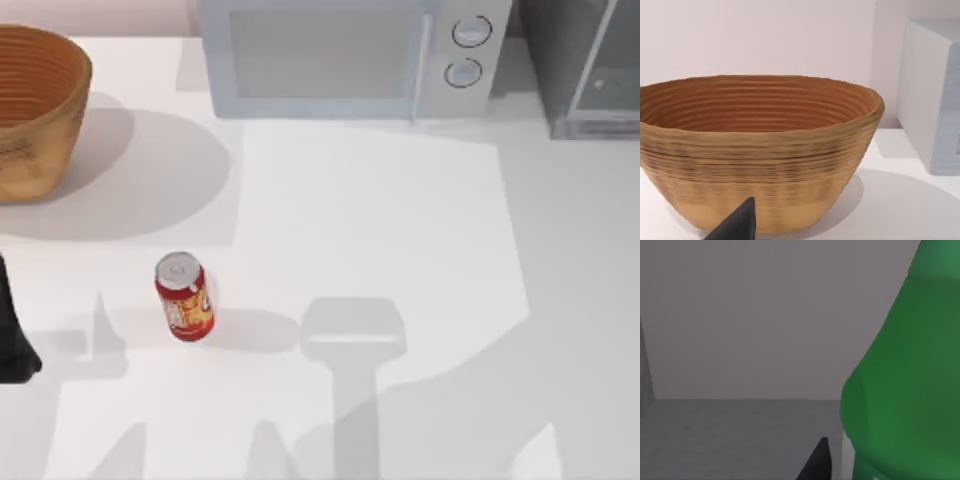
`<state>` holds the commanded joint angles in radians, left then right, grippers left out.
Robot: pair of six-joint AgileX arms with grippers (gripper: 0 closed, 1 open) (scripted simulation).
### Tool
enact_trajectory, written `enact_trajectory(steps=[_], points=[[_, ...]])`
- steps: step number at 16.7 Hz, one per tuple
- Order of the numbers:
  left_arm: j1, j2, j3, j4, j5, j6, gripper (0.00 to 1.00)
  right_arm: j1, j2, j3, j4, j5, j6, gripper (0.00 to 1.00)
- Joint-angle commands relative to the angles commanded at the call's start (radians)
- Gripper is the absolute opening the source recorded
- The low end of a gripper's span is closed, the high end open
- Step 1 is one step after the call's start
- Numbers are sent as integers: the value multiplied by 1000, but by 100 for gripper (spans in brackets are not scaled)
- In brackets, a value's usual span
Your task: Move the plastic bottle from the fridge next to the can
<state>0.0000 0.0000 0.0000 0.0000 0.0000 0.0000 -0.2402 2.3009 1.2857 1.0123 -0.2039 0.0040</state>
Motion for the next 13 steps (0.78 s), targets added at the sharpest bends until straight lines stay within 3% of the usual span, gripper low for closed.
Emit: enact_trajectory(steps=[8, 13], points=[[0, 0, 0, 0, 0, 0, 100, -4, -4, 1, -2, 0, 1, 0], [0, 0, 0, 0, 0, 0, 100, -2, -92, 21, -123, -2, 3, 0]])
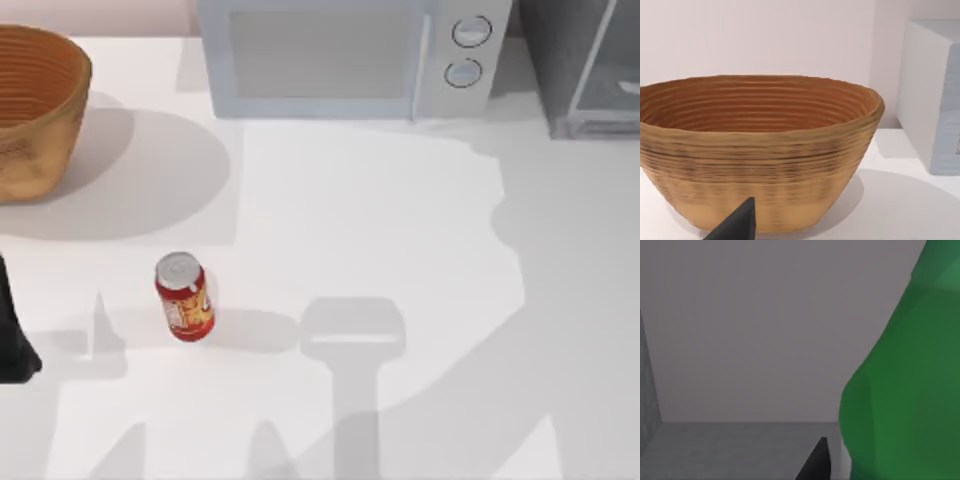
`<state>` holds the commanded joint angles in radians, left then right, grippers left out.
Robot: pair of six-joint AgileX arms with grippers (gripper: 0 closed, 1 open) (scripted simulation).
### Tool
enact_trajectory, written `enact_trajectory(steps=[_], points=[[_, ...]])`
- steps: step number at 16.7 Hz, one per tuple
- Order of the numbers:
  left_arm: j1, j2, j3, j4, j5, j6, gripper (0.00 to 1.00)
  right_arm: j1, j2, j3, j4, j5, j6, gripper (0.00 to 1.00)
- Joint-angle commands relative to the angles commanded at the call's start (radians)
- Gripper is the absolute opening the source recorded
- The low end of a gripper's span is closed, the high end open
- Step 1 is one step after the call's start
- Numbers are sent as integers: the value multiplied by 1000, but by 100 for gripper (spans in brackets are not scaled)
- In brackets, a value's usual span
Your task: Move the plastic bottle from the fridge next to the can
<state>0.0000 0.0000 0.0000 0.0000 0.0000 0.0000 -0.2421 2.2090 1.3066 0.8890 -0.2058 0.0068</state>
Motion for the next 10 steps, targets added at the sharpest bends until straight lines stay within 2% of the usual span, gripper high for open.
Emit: enact_trajectory(steps=[7, 10], points=[[0, 0, 0, 0, 0, 0, 100, -3, -29, 6, -28, 0, 1, 0], [0, 0, 0, 0, 0, 0, 100, -29, -87, -58, 12, -9, 1, 0]])
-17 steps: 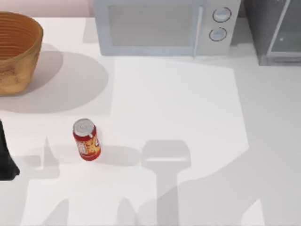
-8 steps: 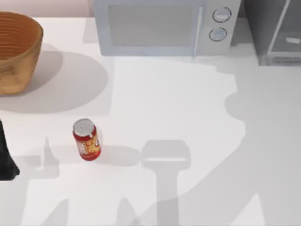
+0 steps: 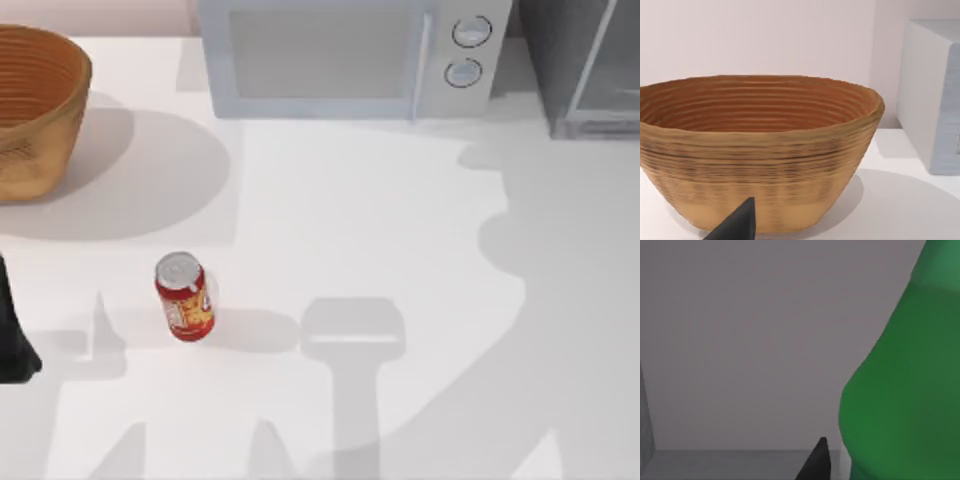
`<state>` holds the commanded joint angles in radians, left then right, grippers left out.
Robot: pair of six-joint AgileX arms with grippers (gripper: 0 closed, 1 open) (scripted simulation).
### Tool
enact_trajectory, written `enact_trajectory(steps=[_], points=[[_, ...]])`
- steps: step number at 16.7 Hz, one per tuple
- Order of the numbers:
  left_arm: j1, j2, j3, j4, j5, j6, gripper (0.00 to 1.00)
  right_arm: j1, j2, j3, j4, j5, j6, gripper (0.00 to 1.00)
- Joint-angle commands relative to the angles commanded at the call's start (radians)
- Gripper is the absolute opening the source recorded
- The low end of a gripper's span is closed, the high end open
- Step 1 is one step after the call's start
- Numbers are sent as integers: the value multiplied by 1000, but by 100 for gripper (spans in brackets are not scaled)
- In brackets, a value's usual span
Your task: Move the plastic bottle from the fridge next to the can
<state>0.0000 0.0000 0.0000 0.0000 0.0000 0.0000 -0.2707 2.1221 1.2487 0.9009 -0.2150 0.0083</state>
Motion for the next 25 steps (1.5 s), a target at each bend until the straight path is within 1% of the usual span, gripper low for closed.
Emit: enact_trajectory(steps=[2, 7, 9, 12, 17, 19, 21, 25], points=[[0, 0, 0, 0, 0, 0, 100, -13, -70, -90, 34, -15, 1, 0], [0, 0, 0, 0, 0, 0, 100, -25, -227, -423, 110, -67, 0, 0], [0, 0, 0, 0, 0, 0, 100, -40, -298, -509, 151, -82, 1, 0], [0, 0, 0, 0, 0, 0, 100, -67, -341, -561, 187, -92, 2, 0], [0, 0, 0, 0, 0, 0, 100, -52, -335, -556, 187, -79, 5, 0], [0, 0, 0, 0, 0, 0, 100, -6, -329, -549, 198, -28, 10, 0], [0, 0, 0, 0, 0, 0, 100, 77, -315, -541, 213, 56, 19, 0], [0, 0, 0, 0, 0, 0, 100, 330, -262, -523, 251, 295, 39, 0]])
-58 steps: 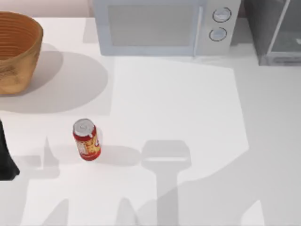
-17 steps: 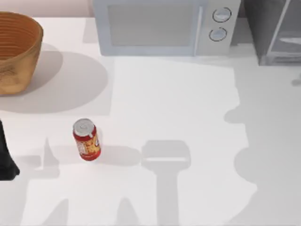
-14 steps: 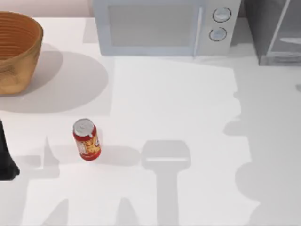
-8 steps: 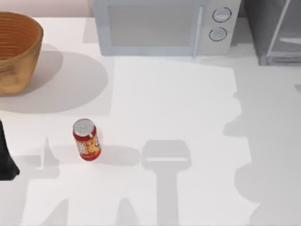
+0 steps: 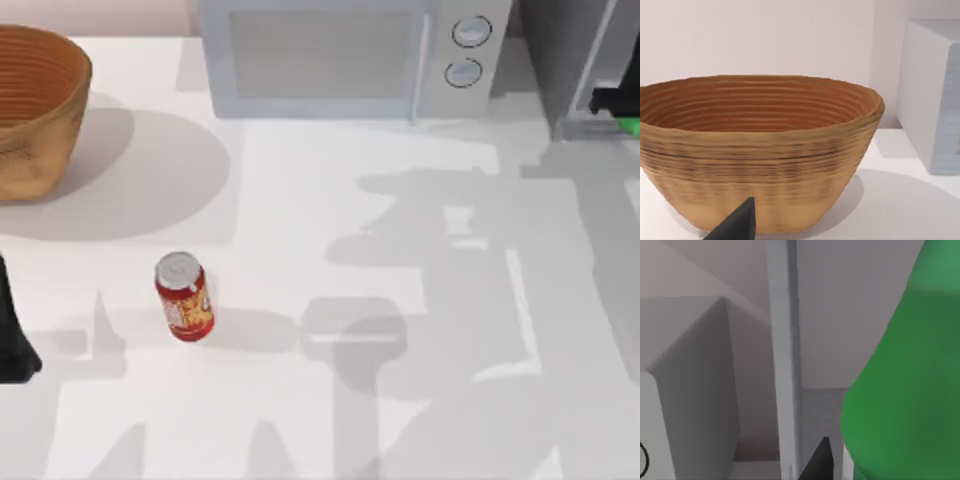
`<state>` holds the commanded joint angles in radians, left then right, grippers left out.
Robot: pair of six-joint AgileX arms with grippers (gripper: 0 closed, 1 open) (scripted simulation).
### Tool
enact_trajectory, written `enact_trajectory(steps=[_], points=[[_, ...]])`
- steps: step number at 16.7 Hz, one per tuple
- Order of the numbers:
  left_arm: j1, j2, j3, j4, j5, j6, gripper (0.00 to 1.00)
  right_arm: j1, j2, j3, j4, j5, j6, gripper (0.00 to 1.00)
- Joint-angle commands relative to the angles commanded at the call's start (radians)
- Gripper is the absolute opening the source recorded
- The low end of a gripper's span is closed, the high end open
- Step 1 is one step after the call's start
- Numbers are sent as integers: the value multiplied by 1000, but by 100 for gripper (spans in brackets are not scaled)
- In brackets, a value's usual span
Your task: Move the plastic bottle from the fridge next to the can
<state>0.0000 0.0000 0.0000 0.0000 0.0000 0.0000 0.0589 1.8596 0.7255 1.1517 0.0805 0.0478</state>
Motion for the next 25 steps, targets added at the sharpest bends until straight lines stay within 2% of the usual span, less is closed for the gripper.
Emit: enact_trajectory(steps=[8, 13, 16, 25], points=[[0, 0, 0, 0, 0, 0, 100, 620, 154, 24, 84, 587, 19, 0], [0, 0, 0, 0, 0, 0, 100, 914, 227, 41, 132, 871, 6, 0], [0, 0, 0, 0, 0, 0, 100, 994, 248, 46, 148, 950, -2, 0], [0, 0, 0, 0, 0, 0, 100, 1000, 249, 47, 150, 956, -3, 0]])
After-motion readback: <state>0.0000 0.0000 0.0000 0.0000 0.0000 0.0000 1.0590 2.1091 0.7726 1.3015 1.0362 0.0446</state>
